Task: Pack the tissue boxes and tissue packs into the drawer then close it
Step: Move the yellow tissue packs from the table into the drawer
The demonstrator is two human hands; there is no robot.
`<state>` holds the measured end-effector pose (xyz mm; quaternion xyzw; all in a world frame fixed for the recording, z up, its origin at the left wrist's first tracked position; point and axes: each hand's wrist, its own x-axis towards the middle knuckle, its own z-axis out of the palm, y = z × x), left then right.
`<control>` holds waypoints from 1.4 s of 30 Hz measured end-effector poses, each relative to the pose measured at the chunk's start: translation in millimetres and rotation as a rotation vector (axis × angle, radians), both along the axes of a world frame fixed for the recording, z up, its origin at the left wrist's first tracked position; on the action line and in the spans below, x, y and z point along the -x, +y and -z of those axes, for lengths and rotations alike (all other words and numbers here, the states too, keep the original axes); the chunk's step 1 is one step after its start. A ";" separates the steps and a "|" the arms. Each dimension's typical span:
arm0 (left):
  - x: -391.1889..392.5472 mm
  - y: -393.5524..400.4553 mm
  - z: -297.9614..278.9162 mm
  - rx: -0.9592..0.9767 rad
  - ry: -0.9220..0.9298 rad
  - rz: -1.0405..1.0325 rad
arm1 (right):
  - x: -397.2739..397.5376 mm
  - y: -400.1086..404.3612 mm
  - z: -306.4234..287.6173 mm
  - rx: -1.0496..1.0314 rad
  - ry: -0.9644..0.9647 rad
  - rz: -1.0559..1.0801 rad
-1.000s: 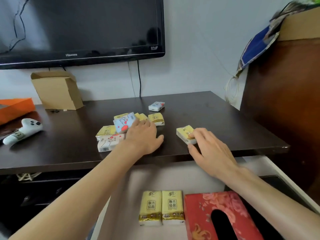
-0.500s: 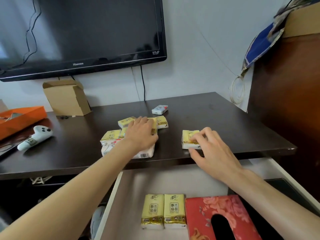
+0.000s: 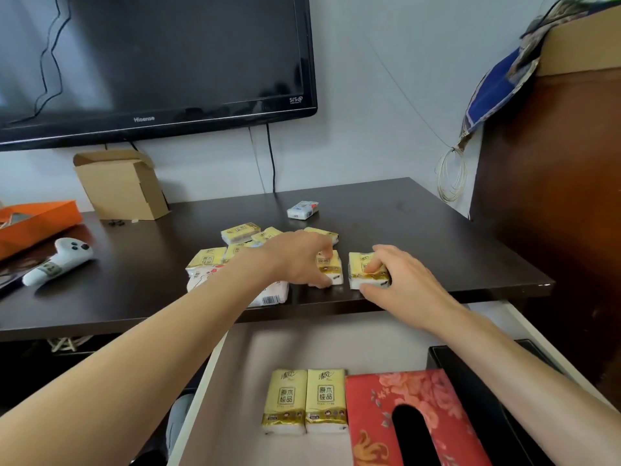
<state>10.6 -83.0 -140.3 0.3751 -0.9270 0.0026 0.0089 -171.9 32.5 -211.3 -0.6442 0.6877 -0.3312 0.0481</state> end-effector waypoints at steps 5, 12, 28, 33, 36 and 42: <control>-18.2 29.9 -8.9 -0.062 0.135 0.019 | -0.9 7.4 -8.8 -0.025 -0.100 0.017; -88.2 78.2 13.7 -0.150 0.292 0.017 | -11.9 15.5 -6.8 0.020 -0.182 -0.070; -159.1 139.8 62.2 -0.122 0.222 0.149 | -88.6 87.1 -20.1 -0.310 -0.010 -0.278; -169.0 149.9 100.7 -0.079 -0.022 0.176 | -116.6 94.0 -5.9 -0.317 0.309 -0.348; -168.7 151.6 107.3 -0.035 -0.017 0.226 | -126.5 95.8 -0.1 -0.350 0.340 -0.373; -165.7 151.9 108.5 -0.090 -0.031 0.265 | -126.0 99.9 14.7 -0.500 0.618 -0.424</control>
